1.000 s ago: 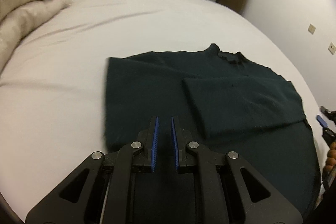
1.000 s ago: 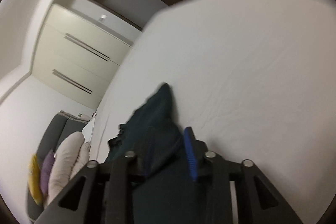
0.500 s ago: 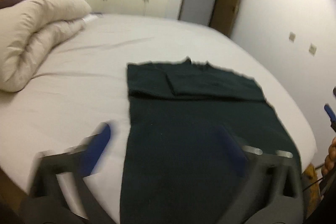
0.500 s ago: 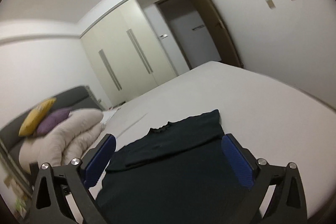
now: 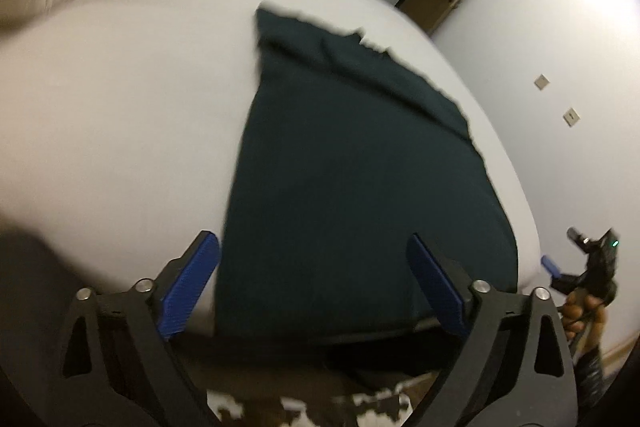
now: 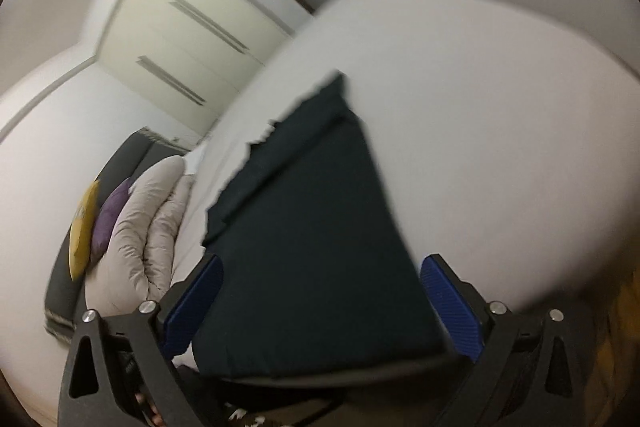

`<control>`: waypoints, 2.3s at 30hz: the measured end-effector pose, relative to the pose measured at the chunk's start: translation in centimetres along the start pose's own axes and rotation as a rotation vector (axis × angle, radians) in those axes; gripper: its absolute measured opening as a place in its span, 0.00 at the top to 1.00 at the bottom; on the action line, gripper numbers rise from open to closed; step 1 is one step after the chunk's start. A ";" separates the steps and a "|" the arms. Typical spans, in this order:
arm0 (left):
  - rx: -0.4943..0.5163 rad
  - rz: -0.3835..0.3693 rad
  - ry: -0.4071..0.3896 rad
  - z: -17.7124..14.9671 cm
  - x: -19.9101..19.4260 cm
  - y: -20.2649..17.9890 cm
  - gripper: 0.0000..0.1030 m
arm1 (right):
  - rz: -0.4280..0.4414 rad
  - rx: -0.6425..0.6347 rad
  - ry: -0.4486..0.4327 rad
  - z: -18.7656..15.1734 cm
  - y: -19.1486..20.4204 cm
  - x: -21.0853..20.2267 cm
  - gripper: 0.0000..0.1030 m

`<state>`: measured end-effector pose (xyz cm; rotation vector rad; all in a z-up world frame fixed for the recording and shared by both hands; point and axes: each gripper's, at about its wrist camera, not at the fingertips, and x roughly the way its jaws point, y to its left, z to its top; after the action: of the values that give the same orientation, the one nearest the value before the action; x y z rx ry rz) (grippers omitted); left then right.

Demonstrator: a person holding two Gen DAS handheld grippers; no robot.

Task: Fold small clothes
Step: 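Move both tools to the sweater hem, then grasp the sweater hem with both tools and lift it toward the collar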

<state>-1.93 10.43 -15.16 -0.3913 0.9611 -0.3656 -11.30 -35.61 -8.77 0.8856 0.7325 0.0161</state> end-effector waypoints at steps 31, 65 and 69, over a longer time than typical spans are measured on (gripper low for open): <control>-0.329 -0.184 0.193 -1.8 2.8 8.6 0.41 | -0.037 0.059 0.328 -2.1 -5.6 4.3 0.21; -0.435 -0.267 0.147 -4.1 0.7 9.5 0.73 | 0.055 0.075 0.338 -2.4 -5.7 4.3 0.36; -0.416 -0.241 0.198 -4.7 1.8 9.0 0.73 | 0.059 0.079 0.338 -2.4 -5.7 4.2 0.36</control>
<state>-3.80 16.63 -23.16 -0.8672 1.1901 -0.4282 -11.07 -36.37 -16.24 0.9924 1.0270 0.1943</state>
